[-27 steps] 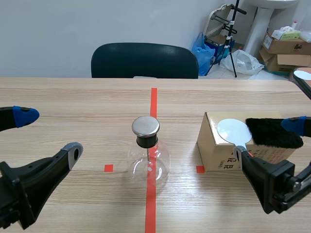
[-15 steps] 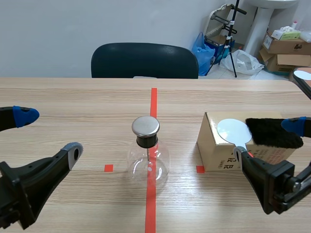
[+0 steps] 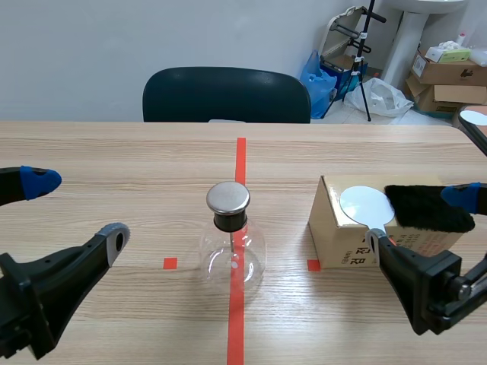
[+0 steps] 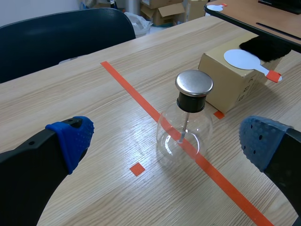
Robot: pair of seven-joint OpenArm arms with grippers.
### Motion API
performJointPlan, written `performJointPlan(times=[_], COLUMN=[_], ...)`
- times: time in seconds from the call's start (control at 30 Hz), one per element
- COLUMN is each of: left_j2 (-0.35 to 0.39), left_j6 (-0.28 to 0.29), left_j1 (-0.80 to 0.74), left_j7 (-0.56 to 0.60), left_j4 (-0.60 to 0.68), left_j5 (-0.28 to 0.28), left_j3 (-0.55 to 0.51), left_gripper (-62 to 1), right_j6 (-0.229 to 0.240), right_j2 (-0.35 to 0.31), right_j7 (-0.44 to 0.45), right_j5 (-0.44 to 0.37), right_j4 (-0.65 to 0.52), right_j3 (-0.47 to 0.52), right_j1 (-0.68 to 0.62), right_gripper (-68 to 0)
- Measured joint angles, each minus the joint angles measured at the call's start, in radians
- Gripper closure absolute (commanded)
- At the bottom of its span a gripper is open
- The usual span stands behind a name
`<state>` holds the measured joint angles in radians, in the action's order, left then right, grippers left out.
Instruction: Do the electroscope experiment
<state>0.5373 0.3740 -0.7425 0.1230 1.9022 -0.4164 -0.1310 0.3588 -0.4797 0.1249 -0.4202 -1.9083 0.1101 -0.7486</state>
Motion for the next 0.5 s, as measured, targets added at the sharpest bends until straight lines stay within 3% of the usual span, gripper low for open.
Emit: performJointPlan(times=[0.13, 0.33, 0.5], left_j2=[0.0, 0.0, 0.0], left_j6=[0.0, 0.0, 0.0], left_j1=[0.0, 0.0, 0.0], left_j7=[0.0, 0.0, 0.0], left_j4=[0.0, 0.0, 0.0], left_j5=[0.0, 0.0, 0.0], left_j3=[0.0, 0.0, 0.0], left_gripper=[-62.3, -62.3, -62.3], right_j6=[0.0, -0.005, -0.09], right_j2=[0.0, 0.0, 0.002], right_j7=[0.0, 0.001, 0.05], right_j5=[0.01, 0.192, 0.391], right_j4=[0.0, 0.0, 0.0], right_j3=[0.0, 0.0, 0.0], right_j1=[0.0, 0.0, -0.025], right_gripper=[-67.9, -67.9, -67.9])
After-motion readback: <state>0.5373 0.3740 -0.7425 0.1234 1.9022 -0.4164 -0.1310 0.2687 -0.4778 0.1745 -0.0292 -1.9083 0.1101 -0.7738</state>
